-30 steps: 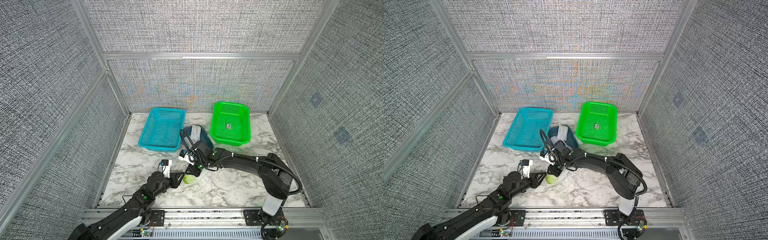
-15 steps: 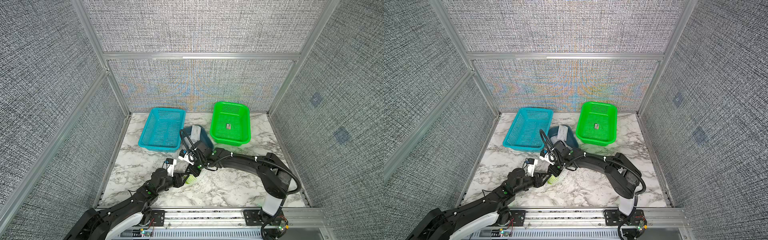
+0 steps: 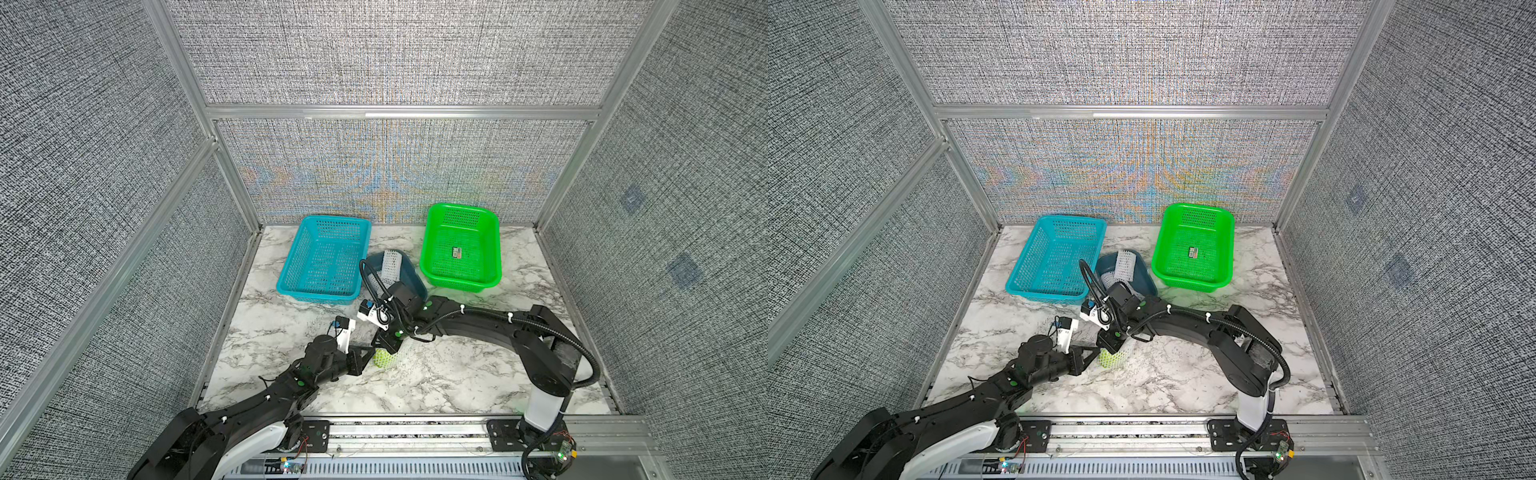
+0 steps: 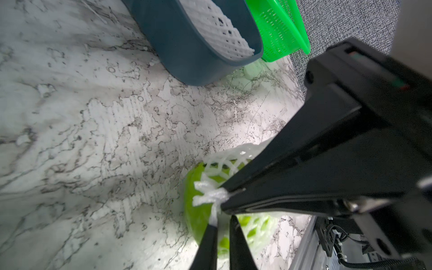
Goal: Sleeve custard apples in foam nets
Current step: Put on the foam net on the custard apple.
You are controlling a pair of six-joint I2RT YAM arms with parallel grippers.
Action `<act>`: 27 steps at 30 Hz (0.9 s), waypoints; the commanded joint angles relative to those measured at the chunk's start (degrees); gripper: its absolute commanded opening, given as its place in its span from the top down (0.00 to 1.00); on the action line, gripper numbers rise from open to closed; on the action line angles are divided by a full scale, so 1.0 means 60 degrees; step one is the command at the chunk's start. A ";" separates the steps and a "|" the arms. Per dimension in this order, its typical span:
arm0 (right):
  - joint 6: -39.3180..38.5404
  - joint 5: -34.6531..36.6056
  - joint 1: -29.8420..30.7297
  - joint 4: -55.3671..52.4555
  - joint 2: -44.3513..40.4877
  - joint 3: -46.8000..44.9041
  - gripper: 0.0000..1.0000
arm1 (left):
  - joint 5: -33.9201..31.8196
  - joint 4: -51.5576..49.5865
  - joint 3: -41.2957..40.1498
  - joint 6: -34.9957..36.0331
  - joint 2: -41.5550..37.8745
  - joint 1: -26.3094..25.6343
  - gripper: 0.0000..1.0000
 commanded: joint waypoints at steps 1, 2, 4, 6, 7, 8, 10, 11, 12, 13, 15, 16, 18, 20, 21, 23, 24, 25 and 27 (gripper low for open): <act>-0.0001 -0.0178 0.0032 -0.0235 0.0009 0.0046 0.90 | -0.0283 0.0122 0.0007 0.0081 0.0061 0.0011 0.95; 0.0016 -0.0146 0.0023 -0.0242 0.0012 0.0054 0.90 | -0.0307 0.0110 0.0007 0.0094 0.0058 0.0011 0.97; 0.0034 -0.0078 0.0029 -0.0257 -0.0013 0.0094 0.88 | -0.0365 0.0062 0.0007 0.0095 0.0041 0.0012 1.00; 0.0049 -0.0061 0.0000 -0.0261 -0.0063 0.0133 0.86 | -0.0417 0.0022 -0.0008 0.0095 0.0003 0.0010 1.00; 0.0077 -0.0036 -0.0017 -0.0257 -0.0123 0.0148 0.85 | -0.0451 -0.0003 -0.0022 0.0099 -0.0013 0.0011 1.00; 0.0117 -0.0062 -0.0053 -0.0242 -0.0157 0.0192 0.83 | -0.0479 -0.0023 -0.0037 0.0095 -0.0038 0.0011 1.00; 0.0194 -0.0048 -0.0130 -0.0209 -0.0292 0.0244 0.78 | -0.0528 -0.0067 -0.0052 0.0095 -0.0060 0.0011 1.00; 0.0227 -0.0051 -0.0182 -0.0177 -0.0383 0.0272 0.75 | -0.0564 -0.0090 -0.0066 0.0095 -0.0079 0.0010 1.00; 0.0270 -0.0062 -0.0240 -0.0148 -0.0480 0.0280 0.72 | -0.0599 -0.0108 -0.0080 0.0095 -0.0085 0.0011 1.00; 0.0327 -0.0073 -0.0306 -0.0082 -0.0605 0.0281 0.68 | -0.0635 -0.0136 -0.0106 0.0081 -0.0085 0.0013 1.00; 0.0418 -0.0070 -0.0403 0.0044 -0.0873 0.0253 0.60 | -0.0653 -0.0160 -0.0096 0.0089 -0.0060 0.0011 1.00; 0.0457 -0.0074 -0.0457 0.0090 -0.1016 0.0251 0.58 | -0.0660 -0.0149 -0.0107 0.0082 -0.0058 0.0011 1.00; 0.0520 -0.0034 -0.0524 0.0109 -0.1284 0.0224 0.55 | -0.0660 -0.0141 -0.0110 0.0080 -0.0042 0.0011 1.00; 0.0618 0.0102 -0.0593 0.0109 -0.1602 0.0091 0.51 | -0.0660 -0.0116 -0.0118 0.0080 -0.0023 0.0011 1.00; 0.0679 0.0167 -0.0617 0.0122 -0.1777 -0.0028 0.50 | -0.0660 -0.0109 -0.0110 0.0066 -0.0003 0.0011 1.00; 0.0833 0.0402 -0.0681 0.0190 -0.2215 -0.0449 0.48 | -0.0644 -0.0084 -0.0110 0.0080 0.0034 0.0011 1.00; 0.0903 0.0541 -0.0724 0.0197 -0.2439 -0.0684 0.48 | -0.0638 -0.0083 -0.0096 0.0080 0.0046 0.0011 1.00; 0.1028 0.0714 -0.0781 0.0194 -0.2695 -0.0971 0.48 | -0.0631 -0.0053 -0.0083 0.0088 0.0083 0.0011 1.00; 0.1353 0.0954 -0.0933 0.0273 -0.3217 -0.1604 0.48 | -0.0609 0.0005 -0.0081 0.0094 0.0143 0.0011 1.00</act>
